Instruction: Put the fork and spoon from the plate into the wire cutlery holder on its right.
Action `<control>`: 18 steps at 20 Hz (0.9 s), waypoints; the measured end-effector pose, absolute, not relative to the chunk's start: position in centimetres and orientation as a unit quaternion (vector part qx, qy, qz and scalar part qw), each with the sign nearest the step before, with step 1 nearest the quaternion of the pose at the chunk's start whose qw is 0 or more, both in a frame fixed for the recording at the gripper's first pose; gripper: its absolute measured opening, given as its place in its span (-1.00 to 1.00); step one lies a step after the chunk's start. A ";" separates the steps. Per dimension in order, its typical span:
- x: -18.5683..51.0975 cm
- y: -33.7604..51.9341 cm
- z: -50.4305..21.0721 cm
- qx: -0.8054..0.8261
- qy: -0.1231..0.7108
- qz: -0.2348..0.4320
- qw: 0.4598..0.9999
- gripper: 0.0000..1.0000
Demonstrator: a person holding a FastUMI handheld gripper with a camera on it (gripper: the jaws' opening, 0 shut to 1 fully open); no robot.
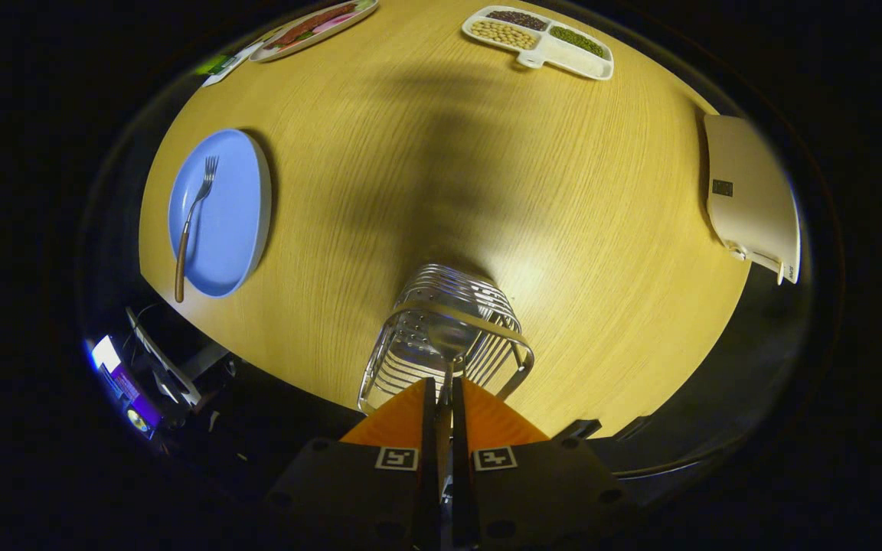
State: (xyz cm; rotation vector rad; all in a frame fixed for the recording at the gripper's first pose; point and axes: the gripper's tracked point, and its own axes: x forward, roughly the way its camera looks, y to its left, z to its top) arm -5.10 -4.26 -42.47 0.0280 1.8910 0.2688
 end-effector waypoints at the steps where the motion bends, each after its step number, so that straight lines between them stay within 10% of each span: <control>1: -4.9 -4.3 -42.3 0.015 0.802 0.112 0.586 -0.75; 18: -0.8 3.1 -28.4 0.228 0.525 0.115 0.812 0.53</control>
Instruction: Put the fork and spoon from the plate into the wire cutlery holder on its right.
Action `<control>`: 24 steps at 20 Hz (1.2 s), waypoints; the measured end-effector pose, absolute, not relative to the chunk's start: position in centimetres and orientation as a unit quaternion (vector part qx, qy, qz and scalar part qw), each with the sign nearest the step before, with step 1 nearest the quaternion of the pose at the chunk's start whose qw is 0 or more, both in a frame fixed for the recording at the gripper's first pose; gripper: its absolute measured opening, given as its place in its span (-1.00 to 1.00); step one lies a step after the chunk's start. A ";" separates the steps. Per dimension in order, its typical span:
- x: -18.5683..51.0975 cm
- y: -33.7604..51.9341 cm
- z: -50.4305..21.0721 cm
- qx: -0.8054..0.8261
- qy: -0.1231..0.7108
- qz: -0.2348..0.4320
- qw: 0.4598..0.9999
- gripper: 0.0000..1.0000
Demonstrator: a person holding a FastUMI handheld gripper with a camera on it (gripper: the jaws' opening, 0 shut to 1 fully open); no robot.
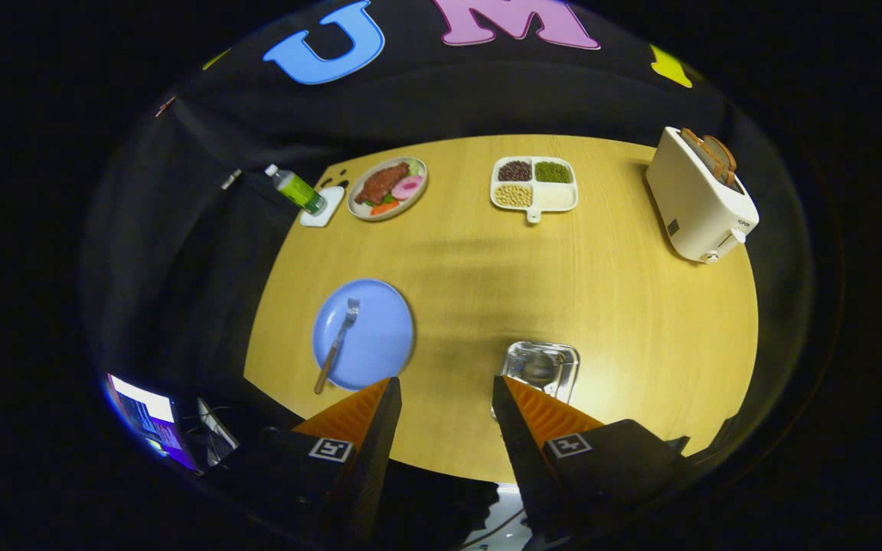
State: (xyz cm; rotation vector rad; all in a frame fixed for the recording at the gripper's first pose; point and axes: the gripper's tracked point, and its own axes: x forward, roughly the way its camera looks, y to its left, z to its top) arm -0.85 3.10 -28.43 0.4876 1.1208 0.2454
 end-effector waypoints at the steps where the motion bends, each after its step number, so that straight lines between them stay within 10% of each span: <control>1: -0.7 4.6 -27.4 0.243 0.512 0.123 0.814 0.56; 24: 4.2 27.9 -41.0 0.226 0.642 0.141 0.719 0.56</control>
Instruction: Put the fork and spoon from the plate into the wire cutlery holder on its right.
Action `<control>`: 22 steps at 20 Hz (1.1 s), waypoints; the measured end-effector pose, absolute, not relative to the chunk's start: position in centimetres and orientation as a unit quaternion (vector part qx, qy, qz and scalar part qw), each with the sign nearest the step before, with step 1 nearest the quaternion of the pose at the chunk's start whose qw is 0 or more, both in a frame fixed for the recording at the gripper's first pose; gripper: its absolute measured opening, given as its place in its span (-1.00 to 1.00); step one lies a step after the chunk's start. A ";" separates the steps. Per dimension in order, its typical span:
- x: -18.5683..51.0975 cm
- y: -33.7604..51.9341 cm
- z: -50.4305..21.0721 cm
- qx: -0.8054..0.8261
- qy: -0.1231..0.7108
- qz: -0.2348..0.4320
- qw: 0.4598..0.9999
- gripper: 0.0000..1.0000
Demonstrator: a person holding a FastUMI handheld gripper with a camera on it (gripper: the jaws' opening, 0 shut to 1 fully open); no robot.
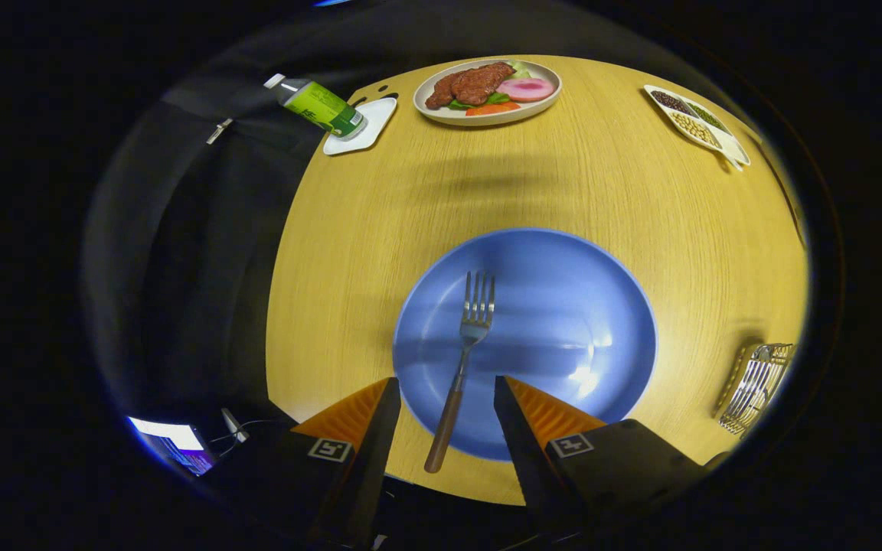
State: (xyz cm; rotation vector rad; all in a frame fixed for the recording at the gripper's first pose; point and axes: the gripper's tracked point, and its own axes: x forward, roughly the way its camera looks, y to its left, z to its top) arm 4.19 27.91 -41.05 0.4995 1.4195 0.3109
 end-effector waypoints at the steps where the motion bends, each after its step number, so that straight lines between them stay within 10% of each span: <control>1: 4.3 28.0 -41.8 0.223 0.648 0.135 0.715 0.56; 7: 4.7 28.7 -44.9 0.216 0.676 0.105 0.697 0.11; 12: 5.3 28.2 -46.0 0.221 0.685 0.087 0.688 -0.88; 22: 5.8 26.2 -41.9 0.270 0.662 0.108 0.691 -0.89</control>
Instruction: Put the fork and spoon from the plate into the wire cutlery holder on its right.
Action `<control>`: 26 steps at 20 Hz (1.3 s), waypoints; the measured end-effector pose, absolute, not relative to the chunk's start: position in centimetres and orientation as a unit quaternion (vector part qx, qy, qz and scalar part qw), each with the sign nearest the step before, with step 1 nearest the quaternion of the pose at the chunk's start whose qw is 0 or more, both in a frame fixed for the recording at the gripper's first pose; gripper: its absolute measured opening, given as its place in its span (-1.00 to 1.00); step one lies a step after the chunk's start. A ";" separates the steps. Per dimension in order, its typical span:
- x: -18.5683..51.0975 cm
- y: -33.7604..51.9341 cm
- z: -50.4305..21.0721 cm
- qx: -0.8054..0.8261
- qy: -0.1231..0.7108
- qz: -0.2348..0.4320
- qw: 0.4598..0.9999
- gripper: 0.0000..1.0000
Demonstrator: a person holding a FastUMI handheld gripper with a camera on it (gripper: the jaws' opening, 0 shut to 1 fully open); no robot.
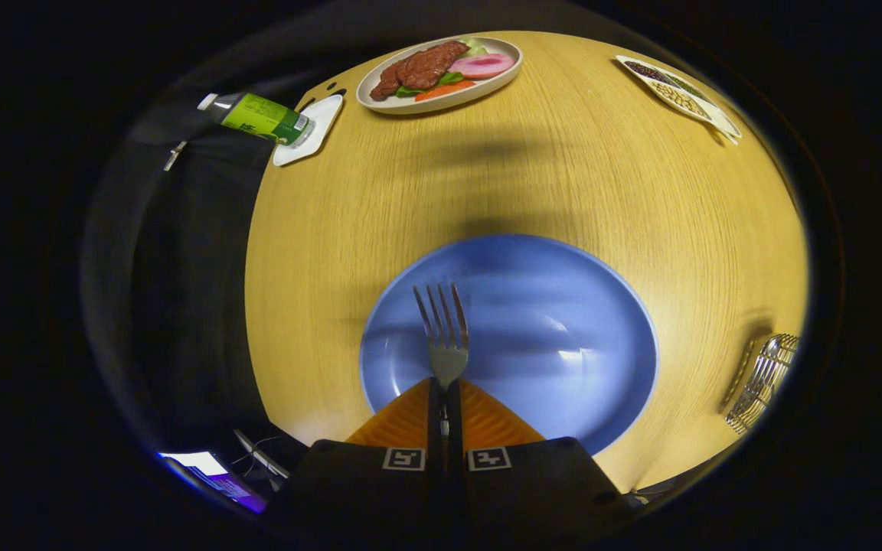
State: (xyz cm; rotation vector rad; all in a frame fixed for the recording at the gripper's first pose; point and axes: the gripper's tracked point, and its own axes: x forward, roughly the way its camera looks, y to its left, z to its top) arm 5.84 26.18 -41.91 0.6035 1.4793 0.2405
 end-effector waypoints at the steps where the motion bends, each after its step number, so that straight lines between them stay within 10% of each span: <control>1: 6.0 25.8 -41.4 0.275 0.656 0.109 0.694 -0.89; 11: 4.4 25.4 -43.3 0.284 0.675 0.102 0.673 -0.89; 18: 4.4 26.8 -46.1 0.243 0.684 0.067 0.684 -0.44; 21: 4.2 27.2 -45.9 0.219 0.673 0.107 0.699 -0.87; 26: 4.9 26.5 -44.0 0.278 0.634 0.147 0.706 -0.90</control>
